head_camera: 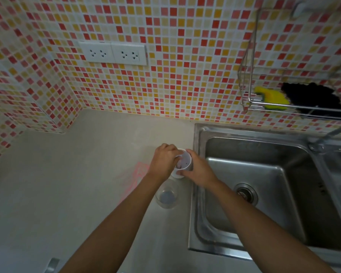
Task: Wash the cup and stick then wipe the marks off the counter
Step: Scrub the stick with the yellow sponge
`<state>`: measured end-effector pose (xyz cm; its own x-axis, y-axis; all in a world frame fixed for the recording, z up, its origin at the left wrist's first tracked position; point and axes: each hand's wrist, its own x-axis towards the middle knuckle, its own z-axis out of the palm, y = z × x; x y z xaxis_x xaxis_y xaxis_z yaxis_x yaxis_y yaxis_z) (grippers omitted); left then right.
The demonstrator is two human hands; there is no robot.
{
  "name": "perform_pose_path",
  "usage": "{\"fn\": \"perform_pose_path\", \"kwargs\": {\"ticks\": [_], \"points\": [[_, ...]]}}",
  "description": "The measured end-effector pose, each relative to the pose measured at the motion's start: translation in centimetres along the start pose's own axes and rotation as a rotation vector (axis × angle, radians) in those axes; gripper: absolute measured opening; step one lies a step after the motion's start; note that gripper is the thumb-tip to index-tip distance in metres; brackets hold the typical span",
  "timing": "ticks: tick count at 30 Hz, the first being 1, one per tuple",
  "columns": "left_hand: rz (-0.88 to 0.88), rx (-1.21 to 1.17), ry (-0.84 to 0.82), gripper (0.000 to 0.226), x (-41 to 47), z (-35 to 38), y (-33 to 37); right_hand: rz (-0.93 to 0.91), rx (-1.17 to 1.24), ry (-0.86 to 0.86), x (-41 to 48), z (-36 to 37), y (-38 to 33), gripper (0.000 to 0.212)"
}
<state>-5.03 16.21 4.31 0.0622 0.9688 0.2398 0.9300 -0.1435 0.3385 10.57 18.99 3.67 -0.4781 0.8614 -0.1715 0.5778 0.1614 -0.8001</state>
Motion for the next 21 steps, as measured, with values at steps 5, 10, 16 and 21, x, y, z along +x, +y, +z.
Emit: {"fn": "perform_pose_path", "kwargs": {"ticks": [5, 10, 16, 21], "points": [[0.054, -0.017, -0.021, 0.013, 0.8, 0.6, -1.1, 0.045, 0.0, 0.032, 0.1, 0.7, 0.2, 0.082], [0.153, -0.012, -0.013, 0.023, 1.0, 0.0, -0.6, 0.099, -0.024, 0.051, 0.3, 1.3, 0.5, 0.089], [-0.023, -0.17, 0.211, 0.013, 1.3, -2.7, 0.4, 0.034, -0.172, 0.091, -0.1, -1.6, -1.6, 0.088], [-0.093, -0.317, 0.224, 0.02, 3.1, -4.8, 3.3, -0.267, -0.218, 0.695, -3.1, -13.2, -7.4, 0.039]]}}
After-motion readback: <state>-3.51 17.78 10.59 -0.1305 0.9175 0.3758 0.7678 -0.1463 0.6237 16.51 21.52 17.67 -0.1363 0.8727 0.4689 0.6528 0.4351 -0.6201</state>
